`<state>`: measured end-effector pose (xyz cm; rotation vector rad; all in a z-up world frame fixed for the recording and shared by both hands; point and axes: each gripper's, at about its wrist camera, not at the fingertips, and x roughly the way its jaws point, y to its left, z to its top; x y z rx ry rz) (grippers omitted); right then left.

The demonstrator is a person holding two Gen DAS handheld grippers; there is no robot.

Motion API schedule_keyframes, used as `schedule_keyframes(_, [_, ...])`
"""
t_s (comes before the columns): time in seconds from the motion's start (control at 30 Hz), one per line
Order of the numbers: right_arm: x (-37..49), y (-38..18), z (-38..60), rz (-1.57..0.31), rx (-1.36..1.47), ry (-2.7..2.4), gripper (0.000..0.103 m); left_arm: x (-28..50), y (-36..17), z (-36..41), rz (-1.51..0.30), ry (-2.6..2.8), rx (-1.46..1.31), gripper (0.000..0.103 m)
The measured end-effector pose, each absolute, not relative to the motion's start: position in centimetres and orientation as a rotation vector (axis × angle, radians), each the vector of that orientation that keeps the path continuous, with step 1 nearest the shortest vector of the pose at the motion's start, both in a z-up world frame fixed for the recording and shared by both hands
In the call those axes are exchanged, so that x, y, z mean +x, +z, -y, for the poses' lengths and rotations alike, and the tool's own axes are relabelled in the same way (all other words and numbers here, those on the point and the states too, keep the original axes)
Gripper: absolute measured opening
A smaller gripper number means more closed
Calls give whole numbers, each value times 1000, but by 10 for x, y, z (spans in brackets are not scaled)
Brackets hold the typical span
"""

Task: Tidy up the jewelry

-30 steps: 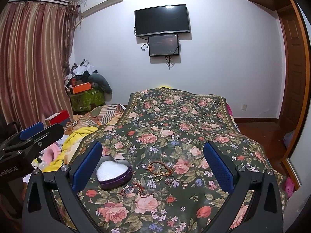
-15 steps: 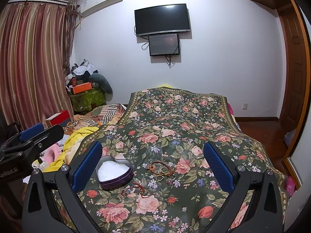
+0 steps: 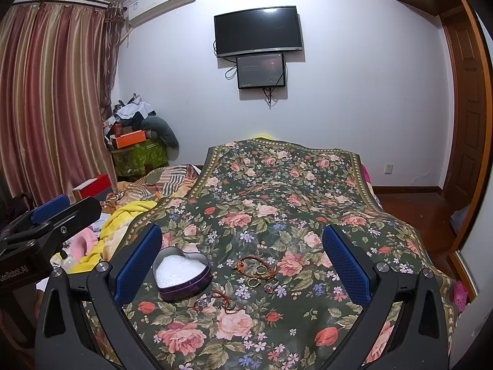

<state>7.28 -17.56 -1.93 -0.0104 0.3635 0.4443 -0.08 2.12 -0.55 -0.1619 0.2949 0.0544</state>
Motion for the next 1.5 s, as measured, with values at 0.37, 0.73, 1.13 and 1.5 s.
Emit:
schedule_keyframes(0.37, [73,-22,175,-371,-8,444,103,-1,-7,-24,-301,53,-161,103])
schedule_keyframes(0.73, [94,-37,193,-448,-54,335,103,22,-24,-23,-408,31,-156,103])
schedule_keyframes(1.13, [106,-67,218,-596,-85,301,103,59,-73,-3,-621,-87,-155,92])
schedule_keyframes(1.5, [108,-80,226,-630,-24,366,103,79,-118,28,-809,-202,-141,51])
